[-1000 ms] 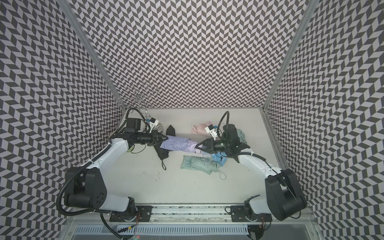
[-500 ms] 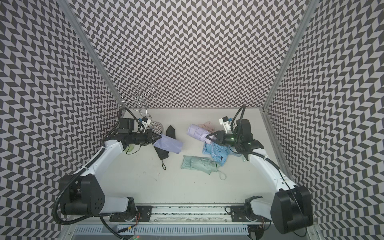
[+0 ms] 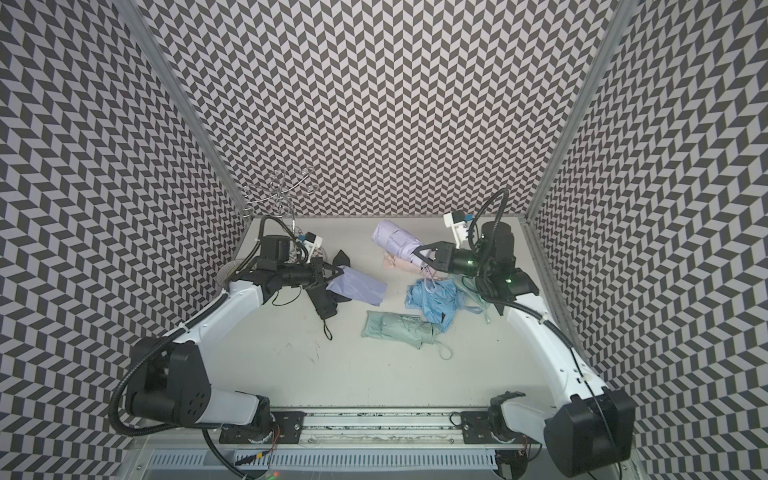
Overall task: Take umbrellas out of sleeves
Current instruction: Place the umbrella sleeve at the center of the board.
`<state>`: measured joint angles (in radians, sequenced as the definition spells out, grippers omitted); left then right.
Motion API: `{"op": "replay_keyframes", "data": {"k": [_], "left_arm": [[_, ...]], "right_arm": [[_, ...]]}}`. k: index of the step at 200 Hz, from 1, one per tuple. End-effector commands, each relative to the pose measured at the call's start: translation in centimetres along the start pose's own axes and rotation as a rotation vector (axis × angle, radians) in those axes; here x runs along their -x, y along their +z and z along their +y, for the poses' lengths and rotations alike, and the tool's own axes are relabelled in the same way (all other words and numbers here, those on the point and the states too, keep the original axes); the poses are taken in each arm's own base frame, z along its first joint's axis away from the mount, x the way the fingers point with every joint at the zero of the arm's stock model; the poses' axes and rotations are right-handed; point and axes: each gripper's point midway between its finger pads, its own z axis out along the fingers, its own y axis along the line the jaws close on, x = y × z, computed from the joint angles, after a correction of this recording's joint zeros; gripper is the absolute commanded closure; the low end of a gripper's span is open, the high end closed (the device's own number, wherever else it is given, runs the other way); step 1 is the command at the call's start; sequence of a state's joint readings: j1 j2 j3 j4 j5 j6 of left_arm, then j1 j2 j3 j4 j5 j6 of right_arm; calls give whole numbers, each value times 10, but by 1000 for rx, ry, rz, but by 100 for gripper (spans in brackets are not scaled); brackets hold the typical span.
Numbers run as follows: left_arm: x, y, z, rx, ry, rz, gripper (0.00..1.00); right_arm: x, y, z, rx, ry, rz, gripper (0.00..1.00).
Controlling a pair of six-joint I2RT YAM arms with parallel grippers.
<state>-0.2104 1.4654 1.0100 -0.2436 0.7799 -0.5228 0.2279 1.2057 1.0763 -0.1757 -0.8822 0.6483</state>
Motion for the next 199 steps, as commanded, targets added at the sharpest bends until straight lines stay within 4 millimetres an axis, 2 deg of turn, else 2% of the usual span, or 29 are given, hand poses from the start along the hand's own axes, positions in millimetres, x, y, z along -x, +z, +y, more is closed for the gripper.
{"op": "replay_keyframes", "data": {"k": [1, 30, 80, 129, 137, 166, 179, 199], "left_arm": [[15, 23, -2, -27, 8, -50, 100], [14, 50, 17, 23, -3, -41, 100], [10, 74, 48, 66, -22, -5, 100], [0, 98, 62, 90, -42, 35, 100], [-1, 101, 63, 93, -46, 43, 97], [-4, 108, 67, 105, -49, 59, 69], [-3, 106, 67, 122, -43, 64, 56], [-1, 99, 64, 144, -22, 66, 42]], "right_arm": [[10, -2, 27, 92, -80, -32, 96], [7, 2, 25, 97, -72, -20, 96], [2, 6, 18, 96, -59, -6, 96], [-7, 10, 5, 88, -29, 9, 96], [-9, 11, 3, 86, -24, 11, 96], [-13, 11, -2, 80, -12, 17, 96], [-15, 12, -4, 74, -8, 17, 96], [-17, 11, -6, 72, -1, 18, 96]]}}
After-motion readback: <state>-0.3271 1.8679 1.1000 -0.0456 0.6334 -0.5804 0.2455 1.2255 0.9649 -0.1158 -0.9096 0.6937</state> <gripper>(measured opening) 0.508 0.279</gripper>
